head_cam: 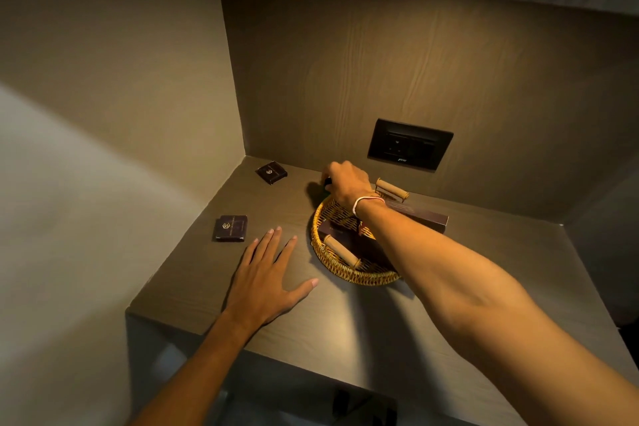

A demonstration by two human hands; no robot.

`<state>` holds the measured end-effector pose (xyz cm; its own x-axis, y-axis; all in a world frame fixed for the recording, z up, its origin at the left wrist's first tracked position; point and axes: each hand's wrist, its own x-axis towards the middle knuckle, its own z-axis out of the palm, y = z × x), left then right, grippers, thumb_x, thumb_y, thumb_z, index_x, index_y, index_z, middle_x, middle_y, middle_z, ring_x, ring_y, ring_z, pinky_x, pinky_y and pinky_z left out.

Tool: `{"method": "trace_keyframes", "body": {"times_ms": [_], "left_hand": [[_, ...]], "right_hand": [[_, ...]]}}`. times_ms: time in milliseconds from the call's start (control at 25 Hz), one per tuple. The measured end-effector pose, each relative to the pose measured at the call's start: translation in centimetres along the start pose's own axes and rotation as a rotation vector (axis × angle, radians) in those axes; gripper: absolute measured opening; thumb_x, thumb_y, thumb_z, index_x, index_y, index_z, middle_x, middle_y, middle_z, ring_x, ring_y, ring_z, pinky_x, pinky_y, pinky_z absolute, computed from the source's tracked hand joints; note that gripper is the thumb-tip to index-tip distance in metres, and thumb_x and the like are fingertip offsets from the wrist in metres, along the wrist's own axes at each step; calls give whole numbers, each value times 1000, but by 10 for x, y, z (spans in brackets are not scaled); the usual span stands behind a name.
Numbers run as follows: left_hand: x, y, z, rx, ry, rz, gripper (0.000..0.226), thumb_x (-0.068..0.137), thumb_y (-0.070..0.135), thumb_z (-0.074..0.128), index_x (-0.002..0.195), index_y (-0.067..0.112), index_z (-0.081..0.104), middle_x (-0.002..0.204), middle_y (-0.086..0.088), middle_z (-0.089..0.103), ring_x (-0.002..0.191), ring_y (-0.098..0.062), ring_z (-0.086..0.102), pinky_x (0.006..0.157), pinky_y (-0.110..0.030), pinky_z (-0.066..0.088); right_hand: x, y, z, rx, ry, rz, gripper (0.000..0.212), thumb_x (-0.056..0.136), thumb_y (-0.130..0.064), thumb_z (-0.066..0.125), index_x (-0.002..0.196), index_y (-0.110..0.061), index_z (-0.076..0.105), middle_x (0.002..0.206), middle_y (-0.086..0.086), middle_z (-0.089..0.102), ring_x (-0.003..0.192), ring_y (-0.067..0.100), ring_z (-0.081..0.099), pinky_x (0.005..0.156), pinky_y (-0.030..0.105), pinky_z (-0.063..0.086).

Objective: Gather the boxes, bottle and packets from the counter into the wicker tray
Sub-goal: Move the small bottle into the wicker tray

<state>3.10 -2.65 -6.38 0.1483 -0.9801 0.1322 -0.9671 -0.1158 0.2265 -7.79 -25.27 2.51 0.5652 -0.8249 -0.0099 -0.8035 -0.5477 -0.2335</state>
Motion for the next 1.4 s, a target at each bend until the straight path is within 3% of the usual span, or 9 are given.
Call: {"method": "trace_keyframes", "body": {"times_ms": [280, 520, 720, 840, 1000, 1120, 1240, 1320, 1400], "left_hand": [[1, 0, -1, 10, -15, 5, 97, 79, 86, 23, 155, 27, 17, 166, -6, 10, 153, -20, 6, 122, -40, 5], [0, 3, -4, -7, -24, 8, 98, 78, 86, 19, 156, 27, 16, 166, -7, 7, 153, -20, 3, 124, -42, 6], [0, 3, -3, 1, -31, 5, 99, 77, 87, 17, 155, 26, 16, 166, -8, 8, 153, -21, 5, 124, -43, 6], [0, 2, -3, 8, -37, 4, 99, 77, 87, 17, 156, 27, 16, 166, -8, 7, 153, -21, 4, 124, -43, 7], [1, 1, -3, 5, -45, 5, 99, 77, 87, 18, 155, 26, 17, 166, -8, 8, 153, -21, 5, 124, -45, 8], [1, 1, -3, 10, -49, 3, 99, 77, 87, 17, 155, 27, 16, 166, -8, 8, 153, -21, 5, 124, -44, 7], [1, 2, -4, 17, -53, 0, 99, 77, 88, 16, 155, 27, 16, 166, -7, 7, 153, -21, 4, 124, -44, 7], [1, 2, -4, 6, -56, 1, 99, 76, 88, 17, 156, 28, 15, 166, -7, 6, 153, -21, 3, 124, -44, 6], [1, 1, -5, 0, -64, 5, 98, 78, 87, 19, 156, 28, 14, 166, -7, 6, 153, -21, 3, 124, -43, 4]], "right_hand": [[-20, 23, -54, 171, 142, -48, 32, 91, -29, 71, 120, -15, 67, 115, 12, 70, 106, 29, 67, 92, 47, 58], [-56, 51, -83, 219, -139, -120, 20, 82, -17, 81, 100, -9, 74, 98, 4, 72, 97, 23, 71, 85, 35, 61], [-85, 77, -89, -113, -373, -29, 15, 71, -19, 89, 80, -16, 76, 100, 5, 72, 94, 24, 67, 84, 41, 61], [-97, 82, -87, -197, -434, 12, 25, 70, -17, 89, 65, -25, 66, 104, 4, 68, 100, 26, 65, 89, 46, 59], [-103, 84, -82, -202, -458, 18, 31, 70, -19, 89, 64, -29, 61, 99, -2, 61, 103, 27, 62, 88, 46, 57], [-103, 85, -84, -178, -415, 10, 26, 68, -33, 91, 75, -29, 67, 105, 0, 65, 100, 24, 62, 82, 43, 57], [-106, 92, -94, -92, -314, 26, 42, 66, -48, 90, 96, -24, 72, 105, 0, 67, 98, 21, 63, 82, 44, 59], [-112, 102, -102, 45, -162, 14, 37, 74, -50, 83, 96, -22, 72, 98, -1, 69, 94, 18, 65, 79, 41, 59], [-123, 121, -100, 171, 132, 51, 26, 88, -45, 71, 98, -21, 73, 96, 1, 71, 92, 18, 67, 78, 40, 59]]}}
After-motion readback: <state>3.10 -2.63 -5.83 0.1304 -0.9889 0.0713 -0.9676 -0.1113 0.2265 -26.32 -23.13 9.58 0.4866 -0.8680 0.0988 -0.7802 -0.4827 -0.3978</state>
